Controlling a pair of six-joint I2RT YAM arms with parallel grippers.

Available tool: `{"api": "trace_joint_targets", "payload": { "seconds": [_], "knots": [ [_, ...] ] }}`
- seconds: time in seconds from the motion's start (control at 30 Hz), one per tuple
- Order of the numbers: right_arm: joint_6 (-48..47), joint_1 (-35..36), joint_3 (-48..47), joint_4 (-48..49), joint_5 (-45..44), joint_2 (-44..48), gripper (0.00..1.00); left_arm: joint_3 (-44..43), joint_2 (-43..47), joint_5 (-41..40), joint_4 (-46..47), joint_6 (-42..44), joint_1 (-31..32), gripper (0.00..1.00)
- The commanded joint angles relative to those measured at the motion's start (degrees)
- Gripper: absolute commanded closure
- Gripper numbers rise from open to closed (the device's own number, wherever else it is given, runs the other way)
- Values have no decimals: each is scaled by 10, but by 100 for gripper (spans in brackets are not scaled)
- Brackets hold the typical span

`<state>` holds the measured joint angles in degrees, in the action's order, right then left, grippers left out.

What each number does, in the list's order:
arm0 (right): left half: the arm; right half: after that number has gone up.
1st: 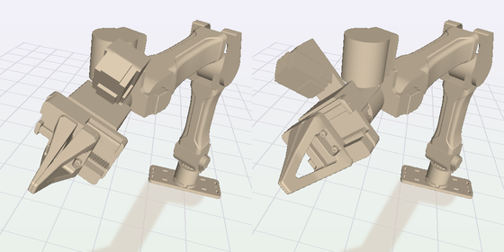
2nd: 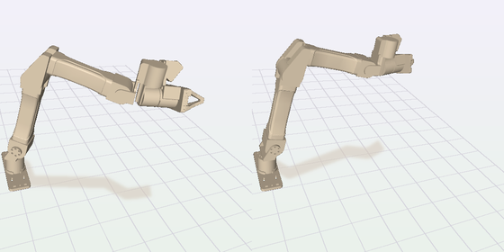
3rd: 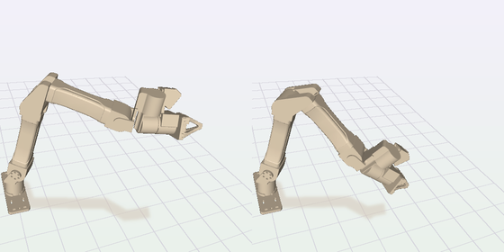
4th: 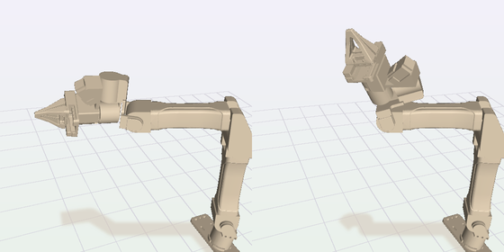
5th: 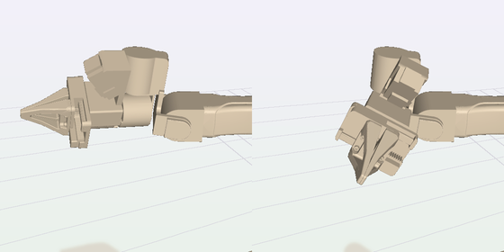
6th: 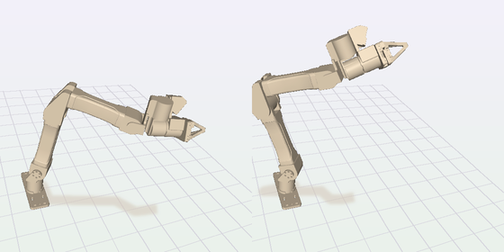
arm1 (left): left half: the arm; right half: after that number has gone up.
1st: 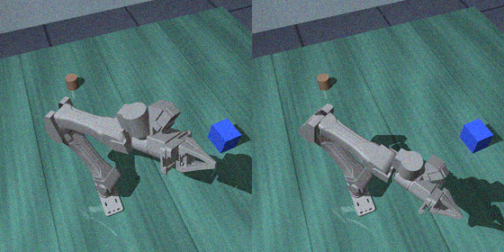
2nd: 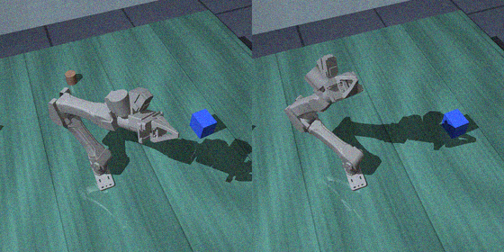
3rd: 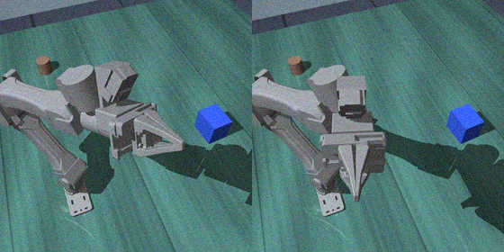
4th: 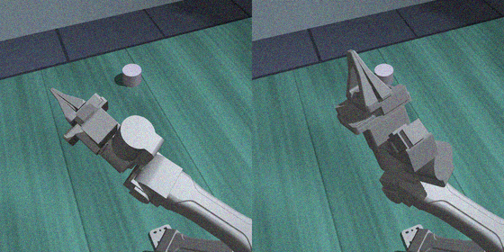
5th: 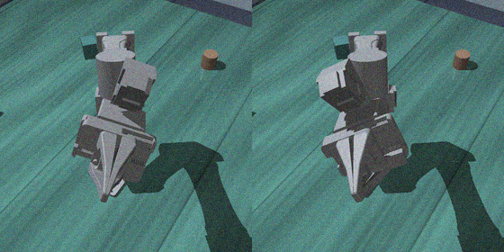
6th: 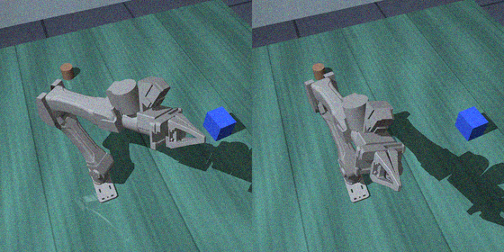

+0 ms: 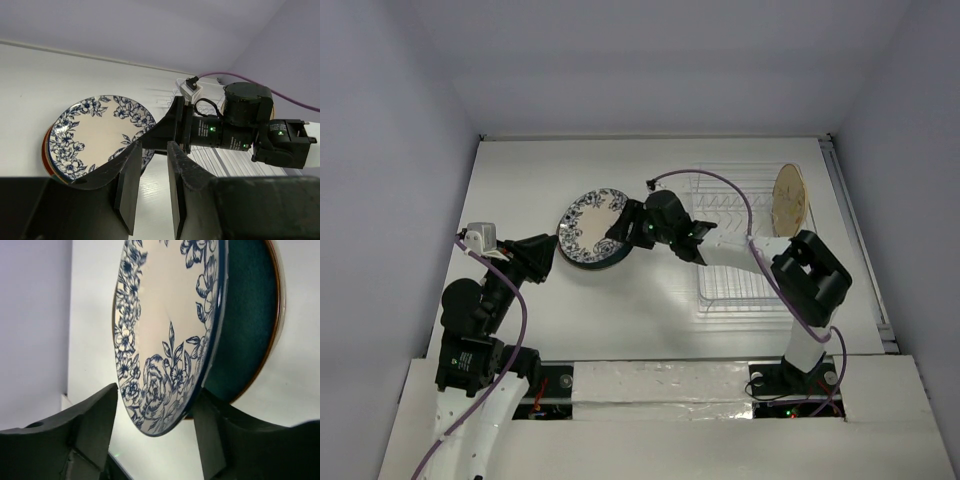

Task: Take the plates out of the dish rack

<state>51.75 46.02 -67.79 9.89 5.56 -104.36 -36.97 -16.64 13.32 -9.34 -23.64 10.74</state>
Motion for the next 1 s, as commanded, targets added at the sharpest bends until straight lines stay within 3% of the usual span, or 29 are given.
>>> {"api": "trace_joint_targets", "payload": {
  "seconds": [0.0, 0.13, 0.27, 0.57, 0.63, 0.7, 0.73, 0.77, 0.8, 0.87, 0.97],
  "knots": [
    [-40, 14, -40, 3, -8, 8, 34, 1, -2, 5, 21, 1, -4, 76],
    [-101, 26, -73, -71, -27, 11, 16, 1, -3, 5, 20, 1, -4, 76],
    [-146, 38, -84, -139, -52, 20, 7, 1, -2, 5, 21, 1, -4, 76],
    [-219, 43, -80, -250, -149, 75, 6, 1, -3, 7, 22, 1, -4, 76],
    [-224, 43, -73, -267, -189, 110, 12, 1, -3, 7, 22, 2, -4, 76],
    [-228, 43, -56, -276, -227, 142, 35, 1, -2, 7, 21, 2, -4, 76],
    [-229, 43, -51, -289, -271, 175, 51, 1, -2, 7, 21, 2, -4, 76],
    [-230, 30, -41, -295, -289, 192, 77, 1, -2, 6, 21, 3, -4, 76],
    [-232, 22, -36, -302, -307, 207, 87, 1, -2, 7, 21, 3, -4, 76],
    [-235, -10, -22, -330, -365, 247, 100, 1, -2, 6, 21, 2, -4, 76],
    [-229, -50, -6, -375, -458, 280, 100, 1, -1, 6, 21, 2, -4, 76]
  ]
}}
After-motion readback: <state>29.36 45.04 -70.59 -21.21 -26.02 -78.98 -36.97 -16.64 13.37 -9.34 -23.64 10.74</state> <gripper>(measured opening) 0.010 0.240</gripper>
